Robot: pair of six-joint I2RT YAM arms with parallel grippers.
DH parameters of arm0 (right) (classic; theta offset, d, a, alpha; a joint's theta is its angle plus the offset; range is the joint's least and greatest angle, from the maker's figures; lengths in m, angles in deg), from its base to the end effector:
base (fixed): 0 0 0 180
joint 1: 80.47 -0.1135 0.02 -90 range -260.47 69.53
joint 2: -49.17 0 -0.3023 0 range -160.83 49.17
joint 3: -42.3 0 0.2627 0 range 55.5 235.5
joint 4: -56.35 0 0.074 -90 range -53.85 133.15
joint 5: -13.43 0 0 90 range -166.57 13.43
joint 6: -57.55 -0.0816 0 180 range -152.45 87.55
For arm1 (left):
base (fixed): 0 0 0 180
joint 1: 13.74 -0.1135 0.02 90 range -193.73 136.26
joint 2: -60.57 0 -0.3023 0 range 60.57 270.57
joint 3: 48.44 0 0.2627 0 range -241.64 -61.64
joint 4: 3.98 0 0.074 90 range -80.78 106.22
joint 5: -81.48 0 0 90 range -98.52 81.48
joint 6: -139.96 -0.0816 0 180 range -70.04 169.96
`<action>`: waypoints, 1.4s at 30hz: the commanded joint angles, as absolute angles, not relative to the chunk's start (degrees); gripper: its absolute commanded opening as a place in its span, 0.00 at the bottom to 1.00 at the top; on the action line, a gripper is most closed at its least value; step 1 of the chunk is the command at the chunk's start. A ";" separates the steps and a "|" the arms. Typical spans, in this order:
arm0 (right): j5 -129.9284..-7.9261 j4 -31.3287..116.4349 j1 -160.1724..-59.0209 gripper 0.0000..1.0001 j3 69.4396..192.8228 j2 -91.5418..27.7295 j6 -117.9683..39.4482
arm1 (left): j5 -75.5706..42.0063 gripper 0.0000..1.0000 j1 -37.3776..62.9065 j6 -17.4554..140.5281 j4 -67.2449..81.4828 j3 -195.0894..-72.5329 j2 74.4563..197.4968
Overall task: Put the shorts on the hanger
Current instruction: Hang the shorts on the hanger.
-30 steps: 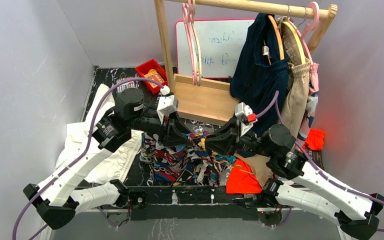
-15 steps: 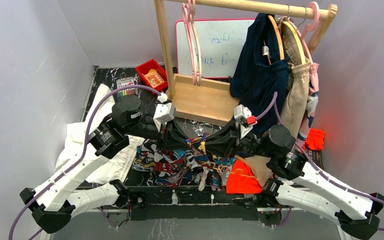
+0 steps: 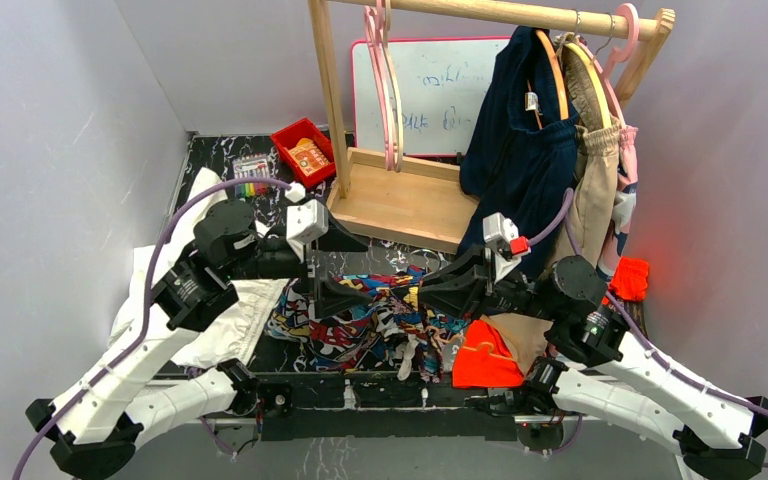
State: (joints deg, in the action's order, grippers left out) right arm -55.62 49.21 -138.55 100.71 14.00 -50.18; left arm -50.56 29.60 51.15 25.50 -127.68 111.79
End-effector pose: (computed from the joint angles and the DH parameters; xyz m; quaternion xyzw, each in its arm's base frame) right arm 0.0591 0.1500 0.4329 -0.3402 0.5047 0.5690 0.5529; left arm 0.1059 -0.1750 0.4691 0.4740 0.5337 -0.4846 0.5057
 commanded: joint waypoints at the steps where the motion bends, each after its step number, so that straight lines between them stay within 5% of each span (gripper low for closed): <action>1: -56.52 53.87 -138.54 0.00 103.67 14.92 -49.54 | -49.82 0.99 29.59 50.54 25.30 -128.32 109.42; 18: -55.65 55.05 -138.49 0.00 104.75 13.51 -48.72 | -62.84 0.90 29.58 51.83 28.82 -132.54 118.11; 23: -55.53 53.42 -138.55 0.00 105.84 12.91 -47.24 | -62.83 0.72 29.60 50.61 32.68 -133.13 118.71; 26: -55.09 52.67 -138.57 0.00 106.54 12.19 -46.30 | -63.28 0.52 29.58 50.23 34.41 -133.30 119.59; 31: -54.26 51.80 -138.53 0.00 107.49 11.26 -45.37 | -62.35 0.00 29.59 49.09 36.62 -134.16 120.97; 37: -53.57 45.97 -138.50 0.02 109.43 11.57 -44.12 | -57.64 0.00 29.61 48.12 34.95 -134.05 118.57; 42: -52.68 40.40 -138.57 0.30 110.62 12.32 -43.70 | -55.95 0.00 29.58 48.24 32.88 -132.83 116.70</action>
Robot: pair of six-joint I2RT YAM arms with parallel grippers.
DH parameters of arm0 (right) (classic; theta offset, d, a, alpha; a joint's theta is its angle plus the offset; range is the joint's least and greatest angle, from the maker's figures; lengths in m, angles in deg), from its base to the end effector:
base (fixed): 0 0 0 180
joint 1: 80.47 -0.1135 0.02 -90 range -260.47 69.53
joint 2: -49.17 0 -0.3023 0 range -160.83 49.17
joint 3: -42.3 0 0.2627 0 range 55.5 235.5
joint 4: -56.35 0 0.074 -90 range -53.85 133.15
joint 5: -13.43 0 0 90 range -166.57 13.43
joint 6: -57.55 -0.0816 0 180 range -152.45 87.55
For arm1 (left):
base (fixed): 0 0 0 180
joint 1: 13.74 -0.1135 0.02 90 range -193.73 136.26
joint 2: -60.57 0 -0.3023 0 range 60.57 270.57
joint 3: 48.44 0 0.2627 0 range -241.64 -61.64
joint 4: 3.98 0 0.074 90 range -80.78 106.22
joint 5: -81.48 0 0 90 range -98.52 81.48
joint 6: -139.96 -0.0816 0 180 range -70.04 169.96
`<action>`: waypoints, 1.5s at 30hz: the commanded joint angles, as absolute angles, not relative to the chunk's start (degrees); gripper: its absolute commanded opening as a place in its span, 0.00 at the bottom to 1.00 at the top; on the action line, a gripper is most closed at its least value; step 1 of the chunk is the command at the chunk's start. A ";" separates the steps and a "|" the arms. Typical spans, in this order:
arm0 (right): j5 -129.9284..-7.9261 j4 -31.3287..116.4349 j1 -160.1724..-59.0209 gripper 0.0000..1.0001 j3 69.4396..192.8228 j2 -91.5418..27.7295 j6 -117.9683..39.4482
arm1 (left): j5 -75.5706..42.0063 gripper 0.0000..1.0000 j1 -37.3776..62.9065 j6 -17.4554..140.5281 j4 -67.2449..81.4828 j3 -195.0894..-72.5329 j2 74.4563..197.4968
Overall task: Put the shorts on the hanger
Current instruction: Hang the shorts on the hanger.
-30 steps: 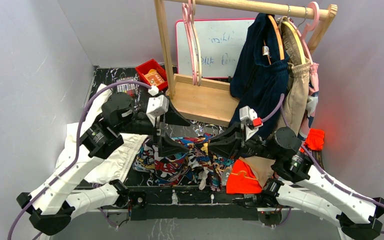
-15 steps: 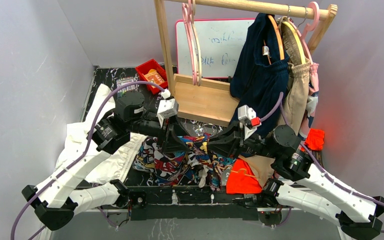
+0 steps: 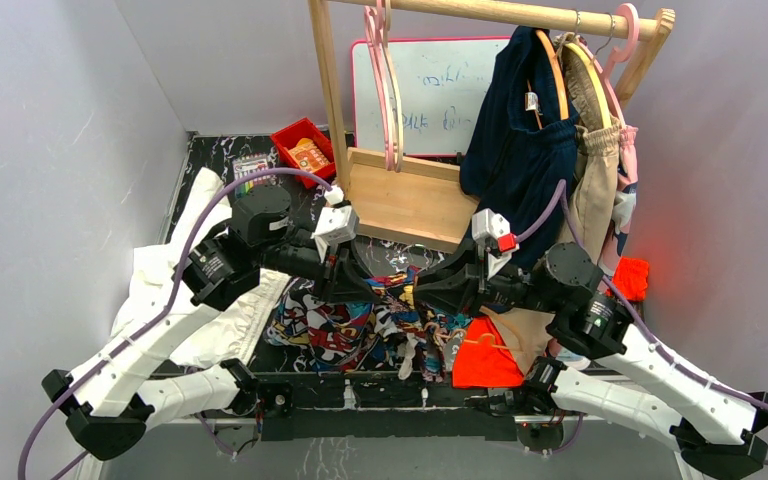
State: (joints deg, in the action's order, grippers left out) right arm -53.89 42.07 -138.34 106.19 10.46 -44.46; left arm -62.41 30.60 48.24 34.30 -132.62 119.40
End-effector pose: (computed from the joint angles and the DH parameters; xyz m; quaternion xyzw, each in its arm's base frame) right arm 0.0629 0.1594 0.4426 -0.3829 0.5159 0.5356 0.5480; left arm 0.1112 -0.2009 0.4573 0.5326 0.5313 -0.5320 0.3886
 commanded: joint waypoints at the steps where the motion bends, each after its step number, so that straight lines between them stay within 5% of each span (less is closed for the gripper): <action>1: -52.57 39.43 -138.53 0.34 110.85 12.40 -43.70 | -55.80 0.00 29.59 48.29 32.36 -132.60 116.34; 7: -52.23 32.93 -138.57 0.46 112.63 12.59 -43.15 | -54.57 0.00 29.63 48.86 30.04 -131.26 114.15; 27: -54.92 27.80 -138.56 0.44 113.69 9.07 -40.06 | -55.63 0.00 29.54 49.99 30.68 -131.31 110.23; 35: -59.41 29.26 -138.56 0.61 115.80 9.22 -39.24 | -56.26 0.00 29.59 48.08 33.41 -131.14 110.13; 45: -51.53 21.03 -138.54 0.51 120.70 3.06 -37.21 | -57.29 0.00 29.59 46.70 34.10 -130.71 107.97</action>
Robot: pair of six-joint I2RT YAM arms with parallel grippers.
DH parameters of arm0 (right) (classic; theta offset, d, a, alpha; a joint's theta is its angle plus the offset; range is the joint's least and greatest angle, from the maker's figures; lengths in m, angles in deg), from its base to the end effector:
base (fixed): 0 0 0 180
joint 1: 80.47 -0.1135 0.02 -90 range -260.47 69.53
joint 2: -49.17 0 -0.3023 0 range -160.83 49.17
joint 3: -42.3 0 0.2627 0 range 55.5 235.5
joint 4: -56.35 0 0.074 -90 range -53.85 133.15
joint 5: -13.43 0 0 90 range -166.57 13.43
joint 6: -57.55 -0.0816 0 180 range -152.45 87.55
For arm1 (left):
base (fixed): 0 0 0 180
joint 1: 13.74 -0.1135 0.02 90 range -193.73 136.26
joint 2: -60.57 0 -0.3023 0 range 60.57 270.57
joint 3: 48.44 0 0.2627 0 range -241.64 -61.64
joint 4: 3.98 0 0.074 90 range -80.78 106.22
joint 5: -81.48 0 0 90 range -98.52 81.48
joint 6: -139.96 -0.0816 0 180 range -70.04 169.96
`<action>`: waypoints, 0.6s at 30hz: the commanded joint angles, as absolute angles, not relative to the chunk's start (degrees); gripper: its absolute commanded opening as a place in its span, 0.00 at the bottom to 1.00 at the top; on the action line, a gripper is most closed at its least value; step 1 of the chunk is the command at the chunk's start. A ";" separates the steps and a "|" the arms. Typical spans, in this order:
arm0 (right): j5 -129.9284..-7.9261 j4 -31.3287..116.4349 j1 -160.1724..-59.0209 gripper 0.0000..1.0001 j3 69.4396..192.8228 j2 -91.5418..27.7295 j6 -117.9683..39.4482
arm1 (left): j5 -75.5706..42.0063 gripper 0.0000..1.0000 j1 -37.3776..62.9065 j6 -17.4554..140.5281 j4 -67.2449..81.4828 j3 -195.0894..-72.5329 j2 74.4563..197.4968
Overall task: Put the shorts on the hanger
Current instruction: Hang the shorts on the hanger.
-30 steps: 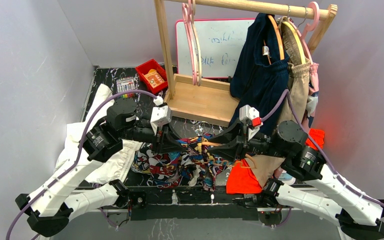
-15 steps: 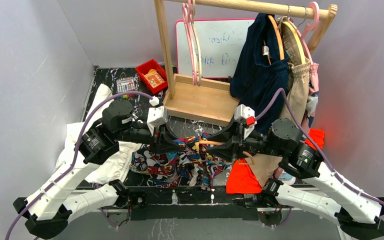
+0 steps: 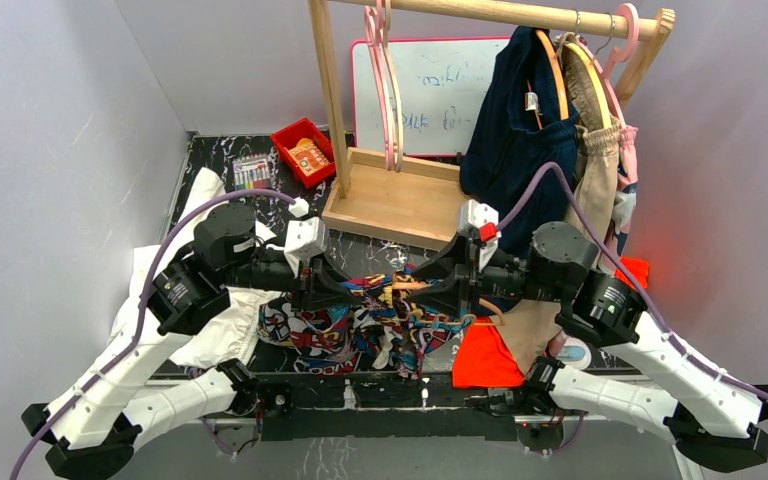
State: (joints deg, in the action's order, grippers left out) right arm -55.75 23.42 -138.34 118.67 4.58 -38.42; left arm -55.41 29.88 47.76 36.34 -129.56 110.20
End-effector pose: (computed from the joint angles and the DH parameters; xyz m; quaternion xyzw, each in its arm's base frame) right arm 0.0703 0.1664 0.4611 -0.4211 0.5762 0.4735 0.5161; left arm 0.0866 -0.1648 0.4611 0.5097 0.5410 -0.4937 0.4514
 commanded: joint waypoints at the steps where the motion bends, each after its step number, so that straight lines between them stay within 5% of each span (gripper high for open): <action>1: -50.80 20.56 -138.56 0.51 120.83 2.58 -37.19 | -57.56 0.00 29.61 46.63 34.10 -130.74 107.85; 5: -48.49 20.56 -138.57 0.45 120.80 1.24 -37.57 | -58.28 0.00 29.59 46.67 34.13 -130.77 107.77; 11: -47.25 23.78 -138.52 0.05 120.31 1.54 -38.57 | -57.21 0.00 29.58 46.57 34.18 -130.19 107.53; 13: -47.80 24.49 -138.54 0.00 119.96 1.98 -38.59 | -55.66 0.00 29.59 46.49 34.05 -129.72 107.14; 16: -48.91 27.64 -138.56 0.00 117.91 3.60 -38.99 | -54.89 0.18 29.60 46.62 33.41 -128.69 106.46; 18: -49.72 30.17 -138.48 0.00 116.44 4.75 -39.49 | -55.03 0.42 29.60 47.11 32.90 -128.24 106.40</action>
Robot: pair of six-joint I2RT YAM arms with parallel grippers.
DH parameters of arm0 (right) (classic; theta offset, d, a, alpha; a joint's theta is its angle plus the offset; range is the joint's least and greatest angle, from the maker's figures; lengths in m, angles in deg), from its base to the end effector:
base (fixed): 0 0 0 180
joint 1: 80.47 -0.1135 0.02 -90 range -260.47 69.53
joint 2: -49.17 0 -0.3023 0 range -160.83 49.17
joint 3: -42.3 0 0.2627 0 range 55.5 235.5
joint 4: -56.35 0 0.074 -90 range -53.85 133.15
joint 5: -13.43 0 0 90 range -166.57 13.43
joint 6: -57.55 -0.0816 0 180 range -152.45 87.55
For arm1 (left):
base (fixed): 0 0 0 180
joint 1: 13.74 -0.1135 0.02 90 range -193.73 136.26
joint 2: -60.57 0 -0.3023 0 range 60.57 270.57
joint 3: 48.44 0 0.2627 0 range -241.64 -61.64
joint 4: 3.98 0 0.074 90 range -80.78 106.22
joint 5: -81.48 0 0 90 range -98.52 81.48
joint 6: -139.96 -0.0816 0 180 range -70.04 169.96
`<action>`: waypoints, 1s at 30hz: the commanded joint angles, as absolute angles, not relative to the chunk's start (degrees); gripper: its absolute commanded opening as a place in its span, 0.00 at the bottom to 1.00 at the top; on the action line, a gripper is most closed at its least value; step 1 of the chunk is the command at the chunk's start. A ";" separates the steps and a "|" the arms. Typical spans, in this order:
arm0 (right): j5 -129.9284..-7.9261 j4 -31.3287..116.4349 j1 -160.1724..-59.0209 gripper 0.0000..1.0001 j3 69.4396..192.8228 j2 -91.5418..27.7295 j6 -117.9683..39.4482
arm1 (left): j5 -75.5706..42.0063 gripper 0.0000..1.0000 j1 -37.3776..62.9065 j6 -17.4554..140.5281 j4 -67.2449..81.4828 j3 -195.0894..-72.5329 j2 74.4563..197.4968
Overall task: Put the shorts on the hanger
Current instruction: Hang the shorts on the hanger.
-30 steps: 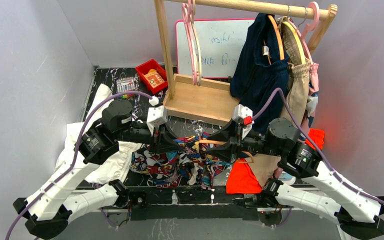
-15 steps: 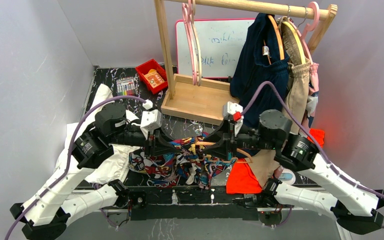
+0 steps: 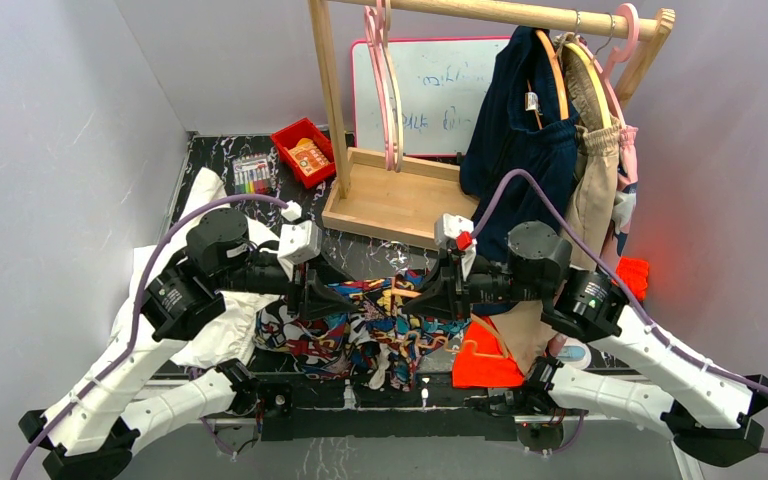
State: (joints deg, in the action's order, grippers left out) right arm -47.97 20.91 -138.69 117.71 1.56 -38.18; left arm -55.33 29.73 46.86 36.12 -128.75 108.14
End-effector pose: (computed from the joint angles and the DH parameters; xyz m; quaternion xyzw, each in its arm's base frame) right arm 0.0684 0.1846 0.4399 -0.4684 0.5822 0.4956 0.4428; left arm 0.0794 -0.1572 0.4621 0.5134 0.5294 -0.4891 0.4658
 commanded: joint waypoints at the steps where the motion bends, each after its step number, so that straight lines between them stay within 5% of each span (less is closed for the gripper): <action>1: -50.09 31.16 -138.51 0.00 115.82 5.23 -39.62 | -55.14 0.49 29.64 47.25 32.87 -128.18 106.43; 9: -52.87 33.38 -138.51 0.00 114.06 6.71 -37.88 | -52.69 0.98 29.62 49.78 29.60 -128.97 105.69; 30: -52.31 31.43 -138.54 0.00 117.01 4.43 -31.06 | -58.43 0.99 29.59 56.13 23.59 -134.03 116.94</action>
